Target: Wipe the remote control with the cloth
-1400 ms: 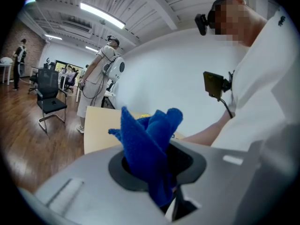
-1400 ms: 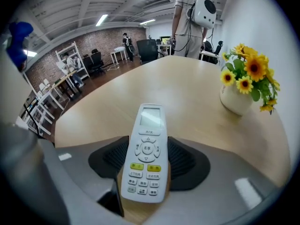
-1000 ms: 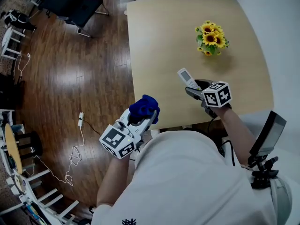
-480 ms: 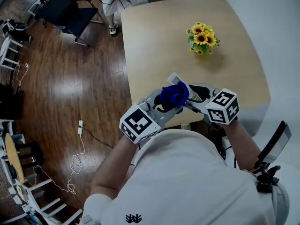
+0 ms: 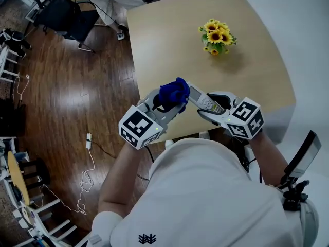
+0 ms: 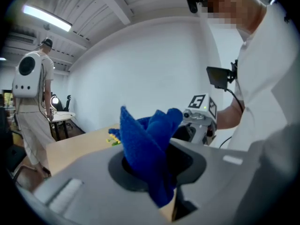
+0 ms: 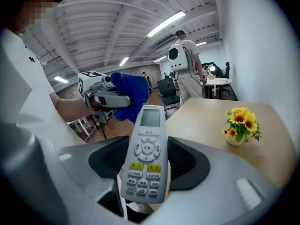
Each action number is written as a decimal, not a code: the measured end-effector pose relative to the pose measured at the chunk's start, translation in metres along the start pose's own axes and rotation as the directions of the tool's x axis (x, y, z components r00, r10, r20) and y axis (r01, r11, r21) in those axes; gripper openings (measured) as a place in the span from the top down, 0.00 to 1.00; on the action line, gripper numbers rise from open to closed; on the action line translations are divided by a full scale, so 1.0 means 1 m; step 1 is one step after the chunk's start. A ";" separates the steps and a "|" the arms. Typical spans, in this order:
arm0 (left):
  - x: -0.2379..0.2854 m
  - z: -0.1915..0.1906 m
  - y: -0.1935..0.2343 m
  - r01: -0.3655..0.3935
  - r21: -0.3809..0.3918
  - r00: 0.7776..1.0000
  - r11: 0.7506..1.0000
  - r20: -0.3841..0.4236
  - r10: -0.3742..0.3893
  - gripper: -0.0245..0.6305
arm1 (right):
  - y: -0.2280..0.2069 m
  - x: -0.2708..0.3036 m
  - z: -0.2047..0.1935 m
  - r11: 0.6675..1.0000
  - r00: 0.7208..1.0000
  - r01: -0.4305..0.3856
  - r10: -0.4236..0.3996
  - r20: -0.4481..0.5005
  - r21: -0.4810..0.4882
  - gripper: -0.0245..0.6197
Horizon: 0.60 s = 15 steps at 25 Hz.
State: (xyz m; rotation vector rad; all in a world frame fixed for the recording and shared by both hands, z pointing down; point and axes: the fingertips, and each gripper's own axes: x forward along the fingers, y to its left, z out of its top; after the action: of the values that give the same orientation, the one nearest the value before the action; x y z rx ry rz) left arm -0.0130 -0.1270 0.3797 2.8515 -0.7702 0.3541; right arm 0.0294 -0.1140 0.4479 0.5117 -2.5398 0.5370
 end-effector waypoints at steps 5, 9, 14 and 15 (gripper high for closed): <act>-0.010 -0.001 0.020 -0.062 -0.006 0.998 0.998 0.002 0.062 0.79 | 0.000 0.001 0.002 1.000 1.000 0.008 -0.009 -0.019 -0.028 0.56; -0.031 0.012 0.030 -0.108 -0.013 0.993 0.994 0.040 0.108 0.79 | 0.010 0.004 0.004 0.998 0.999 0.023 -0.026 -0.045 -0.066 0.56; -0.023 0.061 0.005 -0.053 0.020 0.992 0.998 0.113 0.051 0.79 | 0.014 0.011 0.004 0.989 0.995 0.033 -0.045 -0.085 -0.145 0.56; -0.015 0.064 -0.005 -0.022 0.039 0.993 0.999 0.117 0.017 0.79 | 0.015 0.013 0.006 0.987 0.995 0.031 -0.045 -0.089 -0.158 0.56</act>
State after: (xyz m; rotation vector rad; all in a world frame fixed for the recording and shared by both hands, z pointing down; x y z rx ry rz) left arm -0.0110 -0.1296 0.3142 2.9264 -0.8216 0.2090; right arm 0.0105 -0.1070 0.4459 0.4659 -2.4542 0.3354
